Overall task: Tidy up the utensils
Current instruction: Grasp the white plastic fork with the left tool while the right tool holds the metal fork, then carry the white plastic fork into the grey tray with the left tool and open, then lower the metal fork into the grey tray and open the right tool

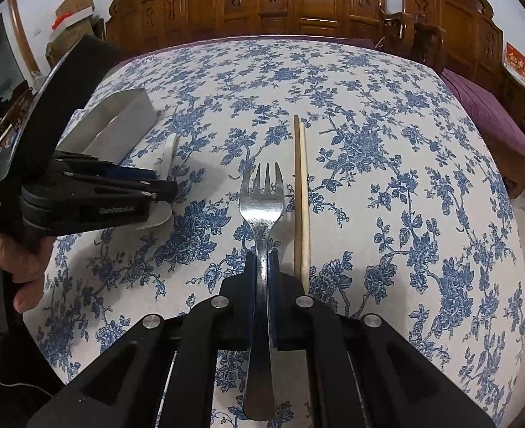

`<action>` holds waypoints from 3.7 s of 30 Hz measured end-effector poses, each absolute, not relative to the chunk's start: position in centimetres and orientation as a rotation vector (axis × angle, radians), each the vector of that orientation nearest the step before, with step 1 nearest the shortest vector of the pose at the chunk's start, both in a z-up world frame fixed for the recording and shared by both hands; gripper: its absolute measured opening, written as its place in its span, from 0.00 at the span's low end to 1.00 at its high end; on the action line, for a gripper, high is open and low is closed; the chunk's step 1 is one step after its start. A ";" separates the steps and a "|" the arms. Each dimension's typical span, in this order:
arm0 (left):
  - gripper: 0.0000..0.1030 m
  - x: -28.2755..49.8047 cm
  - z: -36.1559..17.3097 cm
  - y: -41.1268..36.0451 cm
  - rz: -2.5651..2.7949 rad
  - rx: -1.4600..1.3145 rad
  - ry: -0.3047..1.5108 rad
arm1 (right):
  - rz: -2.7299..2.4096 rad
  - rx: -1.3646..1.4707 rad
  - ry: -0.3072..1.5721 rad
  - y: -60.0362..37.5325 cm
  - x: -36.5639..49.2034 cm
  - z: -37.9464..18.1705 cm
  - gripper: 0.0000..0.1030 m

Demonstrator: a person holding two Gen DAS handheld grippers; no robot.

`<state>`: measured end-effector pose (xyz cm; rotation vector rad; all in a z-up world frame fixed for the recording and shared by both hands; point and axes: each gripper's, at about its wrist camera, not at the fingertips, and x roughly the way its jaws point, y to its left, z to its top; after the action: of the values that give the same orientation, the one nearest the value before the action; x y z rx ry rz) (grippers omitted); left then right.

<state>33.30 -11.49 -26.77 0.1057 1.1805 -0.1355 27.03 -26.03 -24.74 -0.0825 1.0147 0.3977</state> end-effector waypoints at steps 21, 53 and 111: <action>0.05 31.2 -23.0 -10.2 -0.187 0.103 1.083 | 0.434 -0.068 0.981 -25.0 26.4 -23.3 0.08; 0.05 28.8 -16.9 2.0 -0.135 0.037 1.004 | 0.554 -0.088 0.906 -13.7 26.8 -17.2 0.08; 0.18 22.5 -17.1 12.4 -0.085 0.010 0.856 | 0.562 -0.033 1.000 0.5 34.1 -21.5 0.08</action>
<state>22.52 12.36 -17.11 0.0102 0.8556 -0.0846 34.15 0.47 -21.51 -0.0327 1.0002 0.5617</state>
